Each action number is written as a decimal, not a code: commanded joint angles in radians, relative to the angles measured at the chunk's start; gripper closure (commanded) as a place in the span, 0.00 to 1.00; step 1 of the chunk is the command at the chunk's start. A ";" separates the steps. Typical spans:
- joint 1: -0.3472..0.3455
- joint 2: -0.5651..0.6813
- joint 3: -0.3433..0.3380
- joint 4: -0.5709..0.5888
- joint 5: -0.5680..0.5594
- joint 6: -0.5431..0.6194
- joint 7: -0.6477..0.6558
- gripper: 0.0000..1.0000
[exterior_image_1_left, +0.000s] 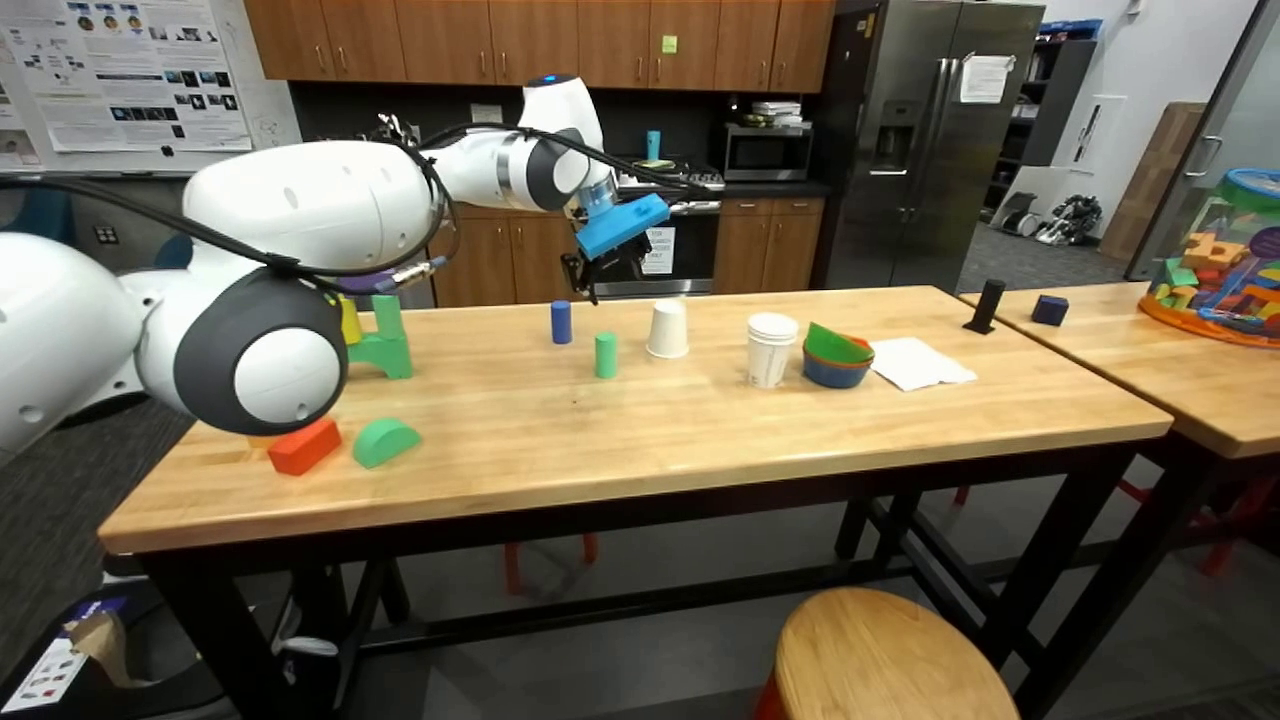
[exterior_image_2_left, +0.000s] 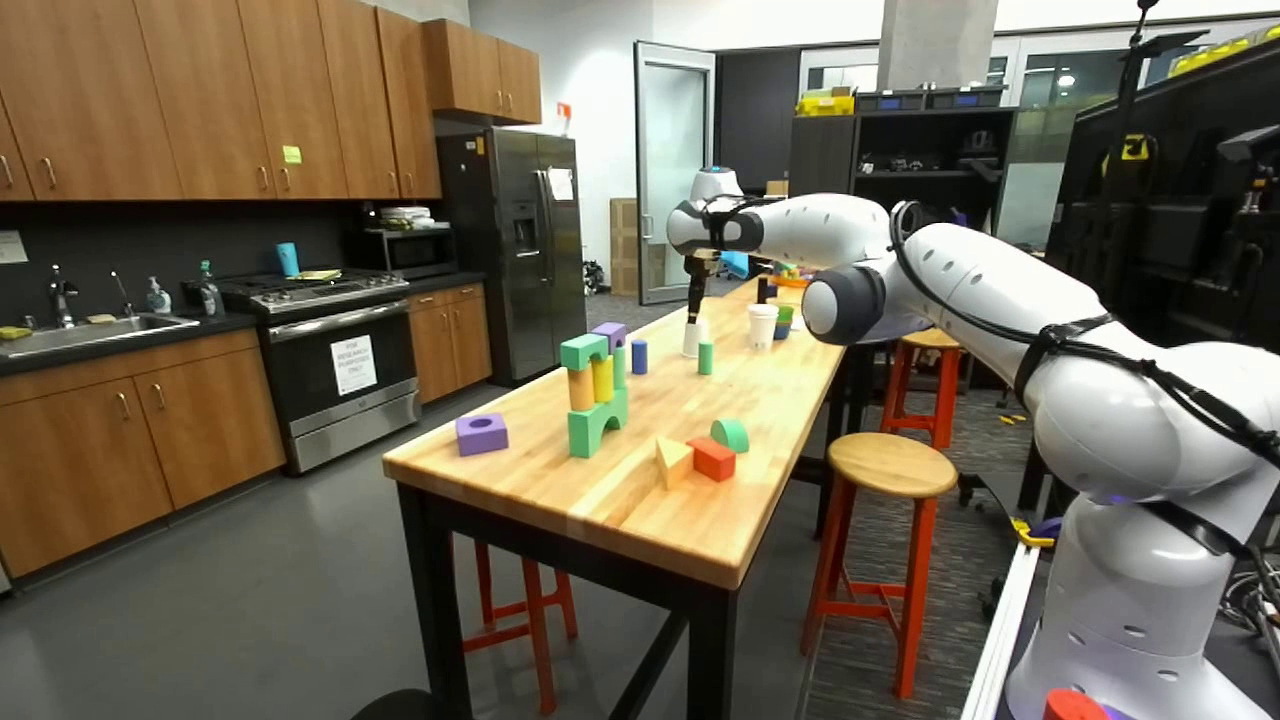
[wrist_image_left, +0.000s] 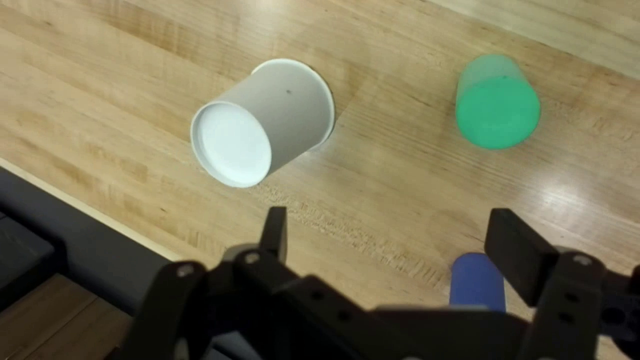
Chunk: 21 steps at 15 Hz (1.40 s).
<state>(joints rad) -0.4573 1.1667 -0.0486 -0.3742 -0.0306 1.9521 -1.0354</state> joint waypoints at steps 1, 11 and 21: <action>0.007 -0.038 0.006 -0.013 0.005 -0.034 0.006 0.00; 0.036 0.012 -0.056 0.020 -0.034 0.054 0.525 0.00; 0.046 0.015 -0.033 0.010 -0.025 0.041 0.526 0.00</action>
<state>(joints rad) -0.4251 1.1765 -0.0804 -0.3725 -0.0505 1.9908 -0.5746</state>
